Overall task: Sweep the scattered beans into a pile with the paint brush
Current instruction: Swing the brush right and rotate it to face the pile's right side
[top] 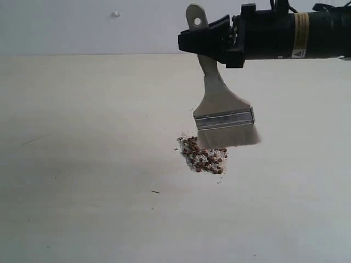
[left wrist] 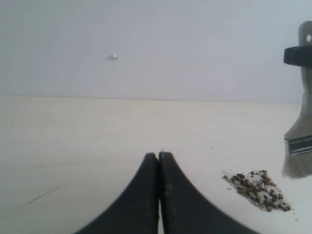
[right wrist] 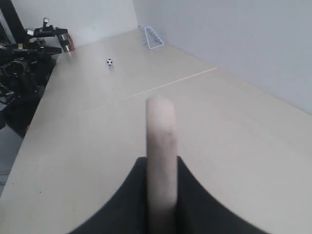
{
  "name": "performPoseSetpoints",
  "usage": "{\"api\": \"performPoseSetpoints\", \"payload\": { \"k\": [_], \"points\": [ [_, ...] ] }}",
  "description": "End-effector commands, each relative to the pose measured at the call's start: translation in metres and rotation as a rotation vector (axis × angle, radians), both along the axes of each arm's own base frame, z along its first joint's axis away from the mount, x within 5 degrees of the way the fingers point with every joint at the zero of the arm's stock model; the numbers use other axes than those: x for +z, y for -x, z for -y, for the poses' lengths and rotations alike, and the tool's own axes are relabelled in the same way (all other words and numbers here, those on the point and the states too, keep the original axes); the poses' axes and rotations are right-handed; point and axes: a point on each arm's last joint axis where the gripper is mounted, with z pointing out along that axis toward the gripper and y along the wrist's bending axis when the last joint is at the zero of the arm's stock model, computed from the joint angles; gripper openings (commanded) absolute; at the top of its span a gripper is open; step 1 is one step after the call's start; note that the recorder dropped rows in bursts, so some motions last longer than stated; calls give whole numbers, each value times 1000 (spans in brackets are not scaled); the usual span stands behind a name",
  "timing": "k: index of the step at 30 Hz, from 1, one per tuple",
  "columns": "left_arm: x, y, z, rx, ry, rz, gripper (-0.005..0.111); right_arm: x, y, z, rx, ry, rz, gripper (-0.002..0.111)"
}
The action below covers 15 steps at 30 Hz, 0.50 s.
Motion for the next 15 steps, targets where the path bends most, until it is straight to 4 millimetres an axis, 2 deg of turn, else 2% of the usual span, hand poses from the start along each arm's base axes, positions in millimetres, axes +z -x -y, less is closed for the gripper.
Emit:
{"api": "performPoseSetpoints", "payload": {
  "k": [1,7,15],
  "points": [
    [-1,0,1,-9,-4,-3,0,4,21,7,-84,-40,65,0],
    [-1,0,1,-9,-4,-3,0,-3,50,20,-250,-95,95,0],
    [-1,0,1,-9,-4,-3,0,-34,82,48,-581,-103,94,0]
  ]
}}
